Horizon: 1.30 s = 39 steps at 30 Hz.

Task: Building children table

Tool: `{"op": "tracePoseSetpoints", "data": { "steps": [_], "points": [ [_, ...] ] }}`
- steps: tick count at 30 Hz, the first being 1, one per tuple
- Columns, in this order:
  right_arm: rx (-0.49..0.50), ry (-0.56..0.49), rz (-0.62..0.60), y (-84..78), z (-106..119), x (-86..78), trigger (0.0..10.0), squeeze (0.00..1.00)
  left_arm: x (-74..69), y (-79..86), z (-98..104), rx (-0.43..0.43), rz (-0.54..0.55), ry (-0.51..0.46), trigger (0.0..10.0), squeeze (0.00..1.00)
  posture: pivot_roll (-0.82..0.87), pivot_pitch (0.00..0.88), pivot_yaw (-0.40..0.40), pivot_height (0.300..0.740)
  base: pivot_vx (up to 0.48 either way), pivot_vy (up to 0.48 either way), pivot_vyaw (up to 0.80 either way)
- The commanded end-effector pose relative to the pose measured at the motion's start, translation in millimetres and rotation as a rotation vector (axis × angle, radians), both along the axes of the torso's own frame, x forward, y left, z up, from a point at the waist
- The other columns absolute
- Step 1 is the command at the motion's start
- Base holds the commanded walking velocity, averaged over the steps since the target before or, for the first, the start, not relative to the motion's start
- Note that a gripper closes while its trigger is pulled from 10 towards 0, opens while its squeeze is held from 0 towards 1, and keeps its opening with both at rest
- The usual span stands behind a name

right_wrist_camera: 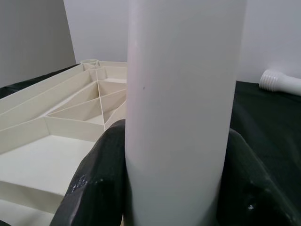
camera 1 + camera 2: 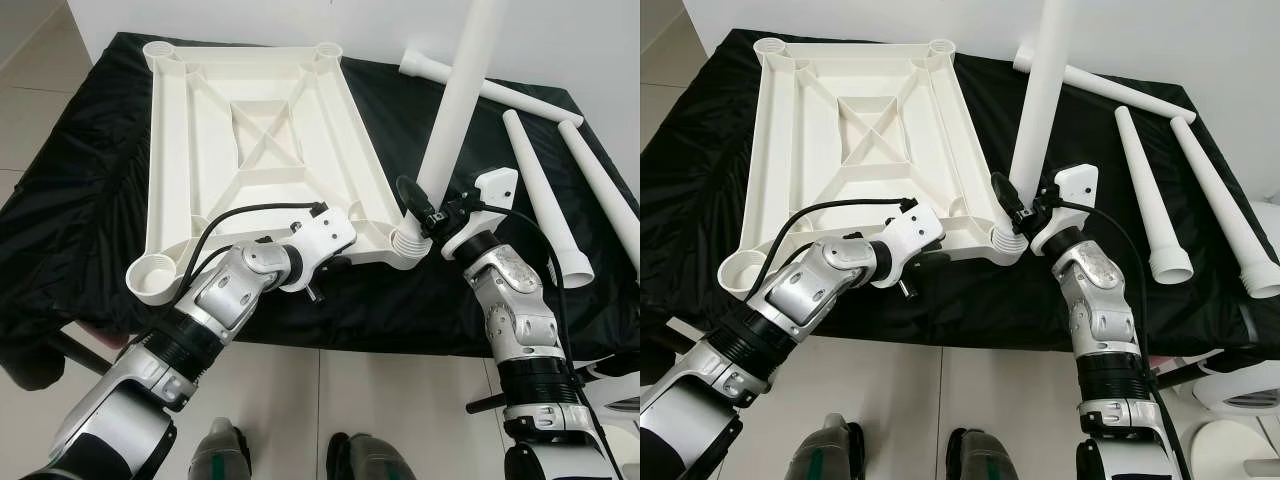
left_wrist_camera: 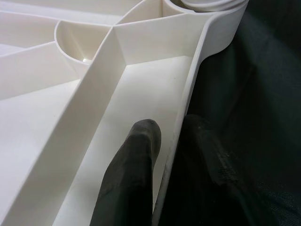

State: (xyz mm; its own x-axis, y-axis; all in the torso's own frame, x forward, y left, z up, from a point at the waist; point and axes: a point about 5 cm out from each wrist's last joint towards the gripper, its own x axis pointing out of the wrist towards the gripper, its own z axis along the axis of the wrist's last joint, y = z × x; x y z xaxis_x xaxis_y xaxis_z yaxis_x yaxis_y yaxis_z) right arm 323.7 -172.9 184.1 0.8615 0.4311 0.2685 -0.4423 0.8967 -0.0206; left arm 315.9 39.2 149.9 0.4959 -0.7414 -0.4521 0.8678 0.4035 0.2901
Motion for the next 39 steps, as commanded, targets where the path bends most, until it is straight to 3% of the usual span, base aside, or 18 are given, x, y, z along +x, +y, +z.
{"op": "tracePoseSetpoints", "data": {
  "steps": [1, 12, 25, 39],
  "points": [
    [-0.011, 0.044, -0.035, -8.3, -12, -1.8, 10.0, 0.0, 6.7, 7.7, 9, -0.012, 0.052, -0.043, 10.0, 0.0, 0.01, 0.104, -0.062, 0.74, 0.0, 0.0, 0.0],
    [0.068, 0.016, -0.084, -7.5, -32, -5.3, 10.0, 0.0, 9.7, 11.0, 15, -0.031, 0.076, -0.054, 10.0, 0.0, 0.02, 0.096, -0.065, 0.74, 0.0, 0.0, 0.0],
    [-0.007, -0.03, -0.103, -1.5, -46, -18.0, 10.0, 0.0, 9.5, 13.9, 18, -0.043, 0.091, -0.056, 10.0, 0.0, 0.02, 0.092, -0.063, 0.74, 0.0, 0.0, 0.0],
    [0.03, 0.011, -0.159, -9.4, -58, -16.3, 10.0, 0.0, 10.0, 14.8, 21, -0.047, 0.091, -0.055, 10.0, 0.0, 0.01, 0.105, -0.049, 0.74, 0.0, 0.0, 0.0]
  ]
}}
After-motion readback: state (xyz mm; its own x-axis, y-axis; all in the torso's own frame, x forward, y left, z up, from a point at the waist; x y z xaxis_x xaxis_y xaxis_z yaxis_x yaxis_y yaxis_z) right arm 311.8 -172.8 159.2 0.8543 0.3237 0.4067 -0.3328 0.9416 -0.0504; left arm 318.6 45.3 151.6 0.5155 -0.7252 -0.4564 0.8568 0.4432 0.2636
